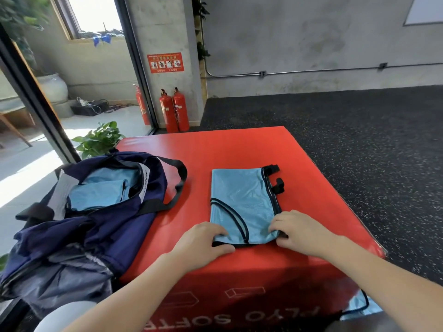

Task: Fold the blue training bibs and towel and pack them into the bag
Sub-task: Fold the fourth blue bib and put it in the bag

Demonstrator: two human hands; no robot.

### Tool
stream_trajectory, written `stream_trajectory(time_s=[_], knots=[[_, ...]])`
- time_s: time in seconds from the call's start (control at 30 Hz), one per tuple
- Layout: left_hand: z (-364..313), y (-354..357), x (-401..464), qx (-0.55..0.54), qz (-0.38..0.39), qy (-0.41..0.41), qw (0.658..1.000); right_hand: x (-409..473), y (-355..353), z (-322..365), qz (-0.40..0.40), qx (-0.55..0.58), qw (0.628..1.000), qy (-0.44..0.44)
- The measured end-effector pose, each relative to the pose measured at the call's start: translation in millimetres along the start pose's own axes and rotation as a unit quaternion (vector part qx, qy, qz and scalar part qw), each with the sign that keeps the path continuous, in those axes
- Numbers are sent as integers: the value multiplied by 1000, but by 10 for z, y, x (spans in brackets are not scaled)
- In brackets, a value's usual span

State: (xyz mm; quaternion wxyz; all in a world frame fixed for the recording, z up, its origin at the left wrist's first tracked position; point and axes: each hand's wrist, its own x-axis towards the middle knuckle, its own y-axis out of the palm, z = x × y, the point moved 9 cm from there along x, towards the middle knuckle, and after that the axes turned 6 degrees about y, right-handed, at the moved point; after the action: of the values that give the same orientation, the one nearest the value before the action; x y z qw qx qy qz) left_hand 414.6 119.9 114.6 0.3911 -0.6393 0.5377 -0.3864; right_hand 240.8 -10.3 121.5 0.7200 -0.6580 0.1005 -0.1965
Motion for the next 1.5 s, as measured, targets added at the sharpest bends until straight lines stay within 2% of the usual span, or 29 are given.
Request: stream_trajectory(time_s=[0.1, 0.23, 0.47, 0.7, 0.87, 1.13, 1.33, 1.43, 1.5], knots=[[-26, -32, -1, 17, 3, -21, 1000, -5, 0, -166, 43, 149, 982, 108], [-69, -47, 15, 45, -1, -21, 999, -16, 17, -258, 54, 234, 954, 177], [-19, -115, 10, 18, -50, -20, 998, -25, -75, -276, 33, 260, 943, 206], [21, -210, 9, -158, -105, -44, 981, -58, -311, -276, 10, 312, 927, 207], [-70, -386, 0, -286, -126, -39, 949, -44, -517, -248, -2, 348, 918, 191], [119, -523, 295, -260, -194, -133, 937, 237, -476, -389, -53, 295, 917, 263], [292, -501, 629, -336, -238, -198, 889, 582, -536, -590, -87, 299, 910, 273], [369, -372, 766, -404, -224, -205, 863, 767, -473, -721, -86, 306, 910, 267], [405, -257, 822, -381, -184, -214, 880, 861, -391, -818, -75, 299, 912, 273]])
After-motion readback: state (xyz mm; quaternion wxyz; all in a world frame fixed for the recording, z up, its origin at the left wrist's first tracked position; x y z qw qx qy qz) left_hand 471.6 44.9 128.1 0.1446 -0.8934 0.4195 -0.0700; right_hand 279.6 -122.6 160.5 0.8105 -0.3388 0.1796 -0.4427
